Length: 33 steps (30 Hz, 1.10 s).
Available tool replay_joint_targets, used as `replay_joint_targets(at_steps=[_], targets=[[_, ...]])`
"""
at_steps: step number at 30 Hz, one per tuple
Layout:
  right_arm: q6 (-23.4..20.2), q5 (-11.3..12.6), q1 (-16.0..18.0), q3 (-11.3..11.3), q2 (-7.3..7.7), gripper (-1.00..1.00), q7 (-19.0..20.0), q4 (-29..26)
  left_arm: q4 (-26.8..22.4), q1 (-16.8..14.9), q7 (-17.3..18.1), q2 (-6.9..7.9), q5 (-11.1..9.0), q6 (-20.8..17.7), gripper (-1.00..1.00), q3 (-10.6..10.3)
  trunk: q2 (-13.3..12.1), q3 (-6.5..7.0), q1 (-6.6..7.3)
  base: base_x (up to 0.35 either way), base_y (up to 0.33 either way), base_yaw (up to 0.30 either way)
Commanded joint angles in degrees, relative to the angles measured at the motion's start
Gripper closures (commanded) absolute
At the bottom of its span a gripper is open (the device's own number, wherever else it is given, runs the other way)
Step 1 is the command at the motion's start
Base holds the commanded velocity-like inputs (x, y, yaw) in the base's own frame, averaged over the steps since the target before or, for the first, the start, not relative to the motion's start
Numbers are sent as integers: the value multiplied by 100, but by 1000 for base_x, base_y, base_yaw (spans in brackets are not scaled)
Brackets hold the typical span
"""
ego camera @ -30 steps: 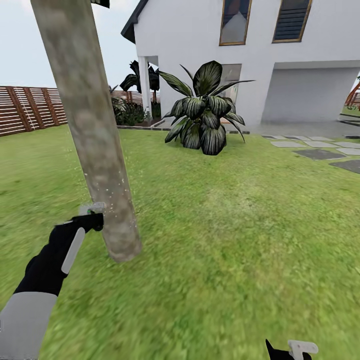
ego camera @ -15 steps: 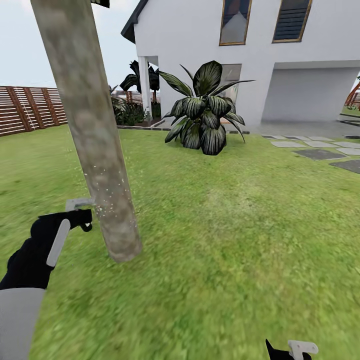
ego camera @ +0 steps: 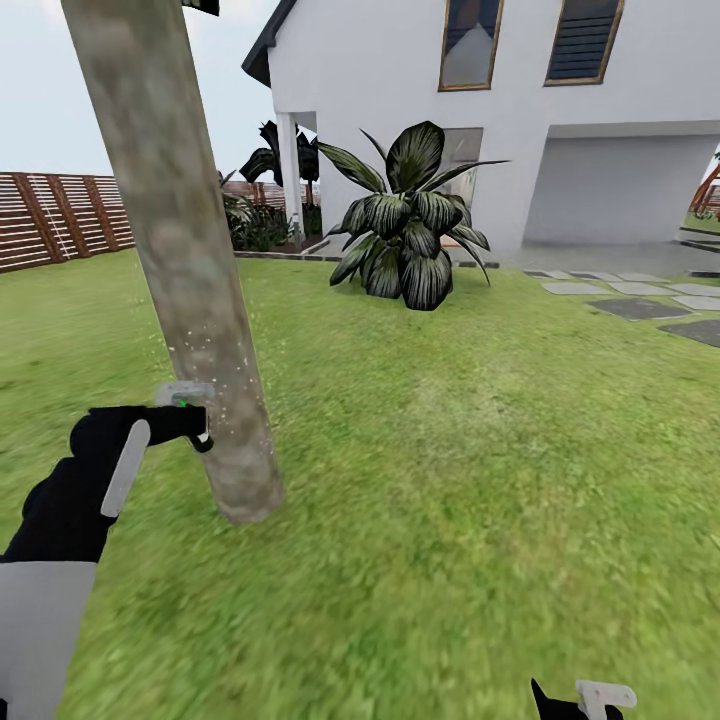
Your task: In the garden, pick up the pesticide atomizer on the floor and spray pesticide onto both trees until each tree trunk is fully covered.
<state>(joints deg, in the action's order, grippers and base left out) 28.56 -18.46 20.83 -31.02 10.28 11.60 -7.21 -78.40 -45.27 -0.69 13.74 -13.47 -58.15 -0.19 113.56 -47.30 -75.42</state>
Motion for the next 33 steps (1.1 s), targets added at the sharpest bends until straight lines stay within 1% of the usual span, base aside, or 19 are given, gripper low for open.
replay_joint_targets(at_steps=[1,3,6,7,9,10,12,13,14,15,17,18,21,23,27,28,30,31,33], targets=[[0,0,0,0,0,-100,0,0,0,0,5,14,-41,-1,100,47,0,0,0,0,0,0],[0,0,0,0,0,-100,0,0,-14,-4,7,-21,-34,-9,100,-6,0,0,0,0,0,0],[0,0,0,0,0,-100,0,0,-18,-140,10,-77,-45,-19,100,-232,0,0,0,0,0,0],[0,0,0,0,0,-100,0,0,-18,-208,9,-103,-48,-20,100,-269,0,0,0,0,0,0],[0,0,0,0,0,-100,0,0,-19,-381,8,-218,-50,-27,100,-300,0,0,0,0,0,0],[0,0,0,0,0,-100,0,0,-18,-400,8,-220,-50,-28,100,-299,0,0,0,0,0,0],[0,0,0,0,0,-100,0,0,-18,-419,8,-173,-87,-29,100,-234,0,0,0,0,0,0],[0,0,0,0,0,-100,0,0,-17,-426,8,-150,-131,-30,100,-126,0,0,0,0,0,0],[0,0,0,0,0,-100,0,0,-20,-429,8,-133,-145,-30,100,21,0,0,0,0,0,0],[0,0,0,0,0,-100,0,0,-20,-425,9,-115,-159,-30,100,323,0,0,0,0,0,0],[0,0,0,0,0,-100,0,0,-25,-433,8,-137,-159,-30,100,357,0,0,0,0,0,0],[0,0,0,0,0,-100,0,0,-26,-549,8,-197,-158,-30,100,356,0,0,0,0,0,0],[0,0,0,0,0,-100,0,0,-10,-824,8,-402,-137,-30,100,223,0,0,0,0,0,0],[0,0,0,0,0,-100,0,0,-9,-917,8,-433,-130,-30,100,185,0,0,0,0,0,0],[0,0,0,0,0,-100,0,0,-7,-847,8,-392,-114,-26,100,151,0,0,0,0,0,0],[0,0,0,0,0,-100,0,0,6,-694,8,-385,-100,-7,100,141,0,0,0,0,0,0],[0,0,0,0,0,-100,0,0,24,-231,15,-382,-89,41,100,130,0,0,0,0,0,0],[0,0,0,0,0,-100,0,0,35,-148,16,-381,-88,47,100,128,0,0,0,0,0,0],[0,0,0,0,0,-100,0,0,65,165,17,-381,-86,69,100,130,0,0,0,0,0,0]])
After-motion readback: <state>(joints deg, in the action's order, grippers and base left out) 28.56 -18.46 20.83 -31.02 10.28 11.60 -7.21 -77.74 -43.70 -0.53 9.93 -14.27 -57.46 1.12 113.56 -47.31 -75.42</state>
